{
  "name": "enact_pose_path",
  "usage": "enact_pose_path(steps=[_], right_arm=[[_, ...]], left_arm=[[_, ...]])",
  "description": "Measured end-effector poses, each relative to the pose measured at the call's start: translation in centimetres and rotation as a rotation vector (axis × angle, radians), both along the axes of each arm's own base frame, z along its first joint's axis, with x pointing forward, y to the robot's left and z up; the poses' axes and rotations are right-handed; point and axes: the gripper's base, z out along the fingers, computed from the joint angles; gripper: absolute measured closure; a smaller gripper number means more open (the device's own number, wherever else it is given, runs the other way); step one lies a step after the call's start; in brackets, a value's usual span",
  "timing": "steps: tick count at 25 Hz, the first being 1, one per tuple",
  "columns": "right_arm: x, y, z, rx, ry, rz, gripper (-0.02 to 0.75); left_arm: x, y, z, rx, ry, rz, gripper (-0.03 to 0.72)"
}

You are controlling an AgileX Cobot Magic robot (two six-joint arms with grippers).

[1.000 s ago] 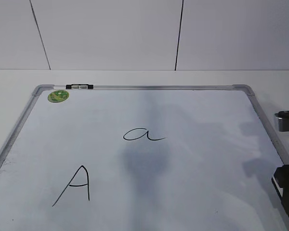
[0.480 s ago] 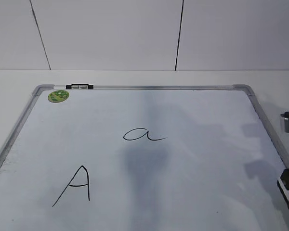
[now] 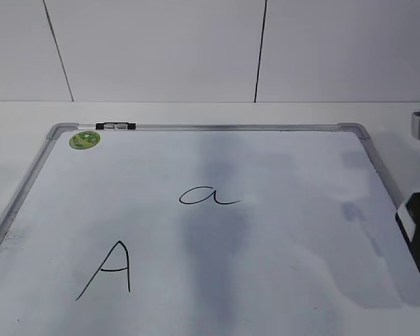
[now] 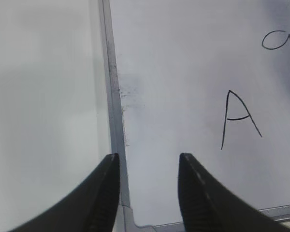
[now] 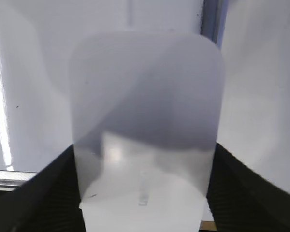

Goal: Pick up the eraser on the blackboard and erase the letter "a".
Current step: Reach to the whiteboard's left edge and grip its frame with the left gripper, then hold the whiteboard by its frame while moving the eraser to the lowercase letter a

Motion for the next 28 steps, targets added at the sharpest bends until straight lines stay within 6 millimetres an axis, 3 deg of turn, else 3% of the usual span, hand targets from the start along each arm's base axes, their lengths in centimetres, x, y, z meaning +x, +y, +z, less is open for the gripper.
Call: enact_pose_path(steps=[5,8,15,23,28], right_arm=[[0.4,0.1,0.8,0.005,-0.025,0.018,0.164],[0.4,0.2,0.9,0.012,-0.025,0.027,0.164],[1.2,0.4,0.3,0.003,-0.001,0.073,0.164],[4.3,1.3,0.3,-0.005,0.024,0.136,0.164],[6.1,3.7,0.6,-0.002,0.002,0.206,0.164]], left_arm=[[5.8,-0.1,-0.9,0.003,0.193,0.003,0.316],[9.4,-0.1,-2.1,0.005,0.302,0.003,0.309],[16.0,-0.2,-4.2,0.012,0.377,0.011,0.317],[20.0,0.0,-8.1,0.037,0.474,0.01,0.396],[21.2,0.1,-10.5,0.058,0.512,0.013,0.44]])
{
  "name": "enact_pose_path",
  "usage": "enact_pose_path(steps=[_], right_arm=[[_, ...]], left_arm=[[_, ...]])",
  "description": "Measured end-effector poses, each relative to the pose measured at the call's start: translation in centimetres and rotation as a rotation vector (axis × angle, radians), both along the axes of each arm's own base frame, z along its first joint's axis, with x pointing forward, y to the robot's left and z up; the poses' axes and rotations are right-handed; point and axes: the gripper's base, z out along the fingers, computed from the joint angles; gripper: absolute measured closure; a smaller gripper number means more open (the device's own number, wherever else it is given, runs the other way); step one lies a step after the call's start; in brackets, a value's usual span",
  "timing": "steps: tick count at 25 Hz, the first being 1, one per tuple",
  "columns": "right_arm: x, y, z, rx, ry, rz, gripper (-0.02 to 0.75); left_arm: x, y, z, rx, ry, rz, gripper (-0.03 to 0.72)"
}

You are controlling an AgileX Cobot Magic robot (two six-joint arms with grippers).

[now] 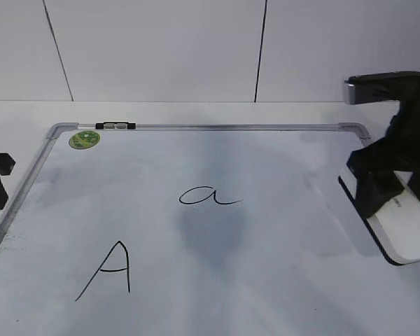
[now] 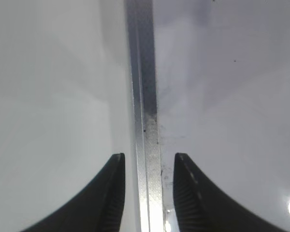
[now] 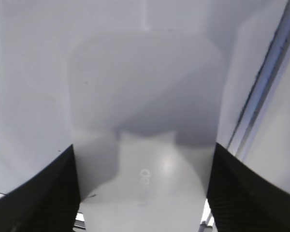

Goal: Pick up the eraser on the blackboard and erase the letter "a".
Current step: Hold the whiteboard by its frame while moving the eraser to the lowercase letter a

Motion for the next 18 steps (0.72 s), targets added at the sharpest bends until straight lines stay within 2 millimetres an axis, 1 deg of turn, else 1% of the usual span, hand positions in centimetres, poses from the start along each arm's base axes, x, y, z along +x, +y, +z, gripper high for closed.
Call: enact_pose_path(steps=[5,8,10,13,18], right_arm=[[1.6,2.3,0.6,0.016,-0.032,0.053,0.164],[2.5,3.1,0.5,0.019,-0.034,0.068,0.164],[2.8,3.6,0.4,0.019,-0.034,0.076,0.164],[3.1,4.1,0.2,0.018,-0.032,0.088,0.164],[3.5,4.3,0.1,0.018,-0.03,0.089,0.164]], left_arm=[[1.0,0.0,-1.6,0.007,0.025,-0.012,0.452],[1.6,0.0,-2.1,0.008,0.03,-0.012,0.455],[1.8,0.0,-2.3,0.009,0.028,-0.013,0.47],[2.0,0.0,-2.1,0.011,0.013,-0.016,0.513],[2.1,0.0,-2.8,0.013,0.026,-0.021,0.529]])
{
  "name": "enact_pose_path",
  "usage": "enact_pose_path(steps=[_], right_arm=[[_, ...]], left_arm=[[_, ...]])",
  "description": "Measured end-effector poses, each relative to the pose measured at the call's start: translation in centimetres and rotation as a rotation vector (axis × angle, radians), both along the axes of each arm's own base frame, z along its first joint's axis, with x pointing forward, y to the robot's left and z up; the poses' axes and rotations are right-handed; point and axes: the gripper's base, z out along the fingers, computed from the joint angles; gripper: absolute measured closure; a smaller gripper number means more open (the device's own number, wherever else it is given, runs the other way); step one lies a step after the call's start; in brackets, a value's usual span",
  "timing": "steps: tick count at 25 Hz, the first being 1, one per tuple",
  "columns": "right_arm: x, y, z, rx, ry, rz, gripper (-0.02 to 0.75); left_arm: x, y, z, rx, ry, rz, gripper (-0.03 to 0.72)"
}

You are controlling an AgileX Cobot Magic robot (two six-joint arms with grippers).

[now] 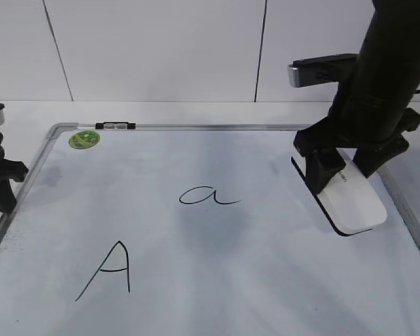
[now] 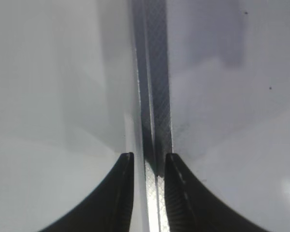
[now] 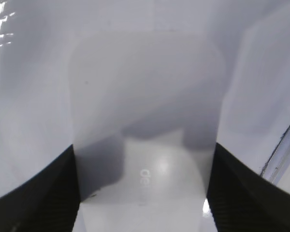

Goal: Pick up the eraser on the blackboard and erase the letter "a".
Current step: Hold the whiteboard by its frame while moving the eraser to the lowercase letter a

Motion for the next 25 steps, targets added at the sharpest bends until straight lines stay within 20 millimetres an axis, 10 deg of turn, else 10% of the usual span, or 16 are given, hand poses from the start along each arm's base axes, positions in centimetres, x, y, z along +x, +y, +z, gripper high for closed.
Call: enact_pose_path(steps=[25], right_arm=[[1.6,1.3,-0.8,-0.002,0.003,0.039,0.164]], left_arm=[[0.5,-0.1,-0.9,-0.007,0.026,0.006,0.651]])
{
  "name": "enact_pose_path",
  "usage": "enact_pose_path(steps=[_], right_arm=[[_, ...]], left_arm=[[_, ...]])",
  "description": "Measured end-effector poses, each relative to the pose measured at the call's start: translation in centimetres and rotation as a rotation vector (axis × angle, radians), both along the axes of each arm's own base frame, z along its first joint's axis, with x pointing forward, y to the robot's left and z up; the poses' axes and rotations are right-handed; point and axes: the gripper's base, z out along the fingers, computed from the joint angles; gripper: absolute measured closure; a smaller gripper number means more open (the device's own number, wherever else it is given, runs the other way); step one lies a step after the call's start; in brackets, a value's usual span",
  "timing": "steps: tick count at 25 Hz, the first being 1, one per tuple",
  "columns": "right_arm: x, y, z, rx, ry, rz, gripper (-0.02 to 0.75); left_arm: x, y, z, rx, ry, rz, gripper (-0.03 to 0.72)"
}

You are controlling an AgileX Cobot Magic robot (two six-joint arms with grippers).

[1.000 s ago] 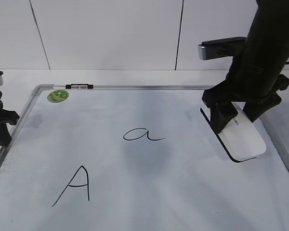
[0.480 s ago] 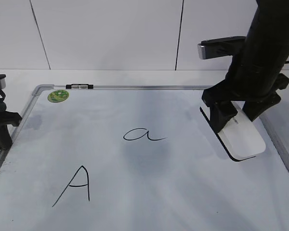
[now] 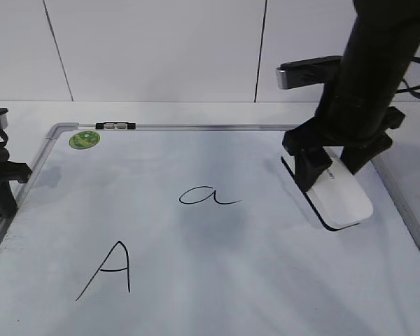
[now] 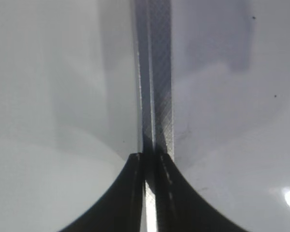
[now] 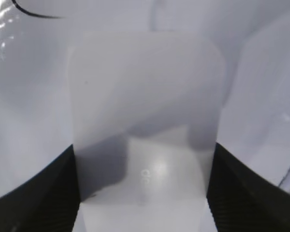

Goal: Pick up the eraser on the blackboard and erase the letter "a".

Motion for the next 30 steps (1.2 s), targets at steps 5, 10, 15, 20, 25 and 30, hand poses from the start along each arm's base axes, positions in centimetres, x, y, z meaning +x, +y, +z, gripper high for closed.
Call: enact_pose_path(steps=[5,10,15,20,25,30], right_arm=[[2.2,3.5,-0.9,0.009,-0.02,0.064,0.164],[4.3,7.0,-2.9,0.016,-0.029,0.115,0.164],[5.6,8.7,-5.8,0.023,0.013,0.122,0.164],[6.2,9.1,-7.2,0.019,0.037,0.12,0.164],[6.5,9.4,-7.5,0.019,0.052,0.121,0.164],[6.5,9.8,-7.6,0.02,0.055,0.127,0.164]], left_arm=[[0.0,0.0,0.0,-0.003,0.002,0.003,0.654],[0.0,0.0,0.0,-0.003,0.002,0.003,0.654],[0.0,0.0,0.0,-0.003,0.002,0.004,0.654],[0.0,0.0,0.0,-0.005,0.002,0.006,0.654],[0.0,0.0,0.0,-0.005,0.002,0.006,0.654],[0.0,0.0,0.0,-0.005,0.002,0.007,0.654]])
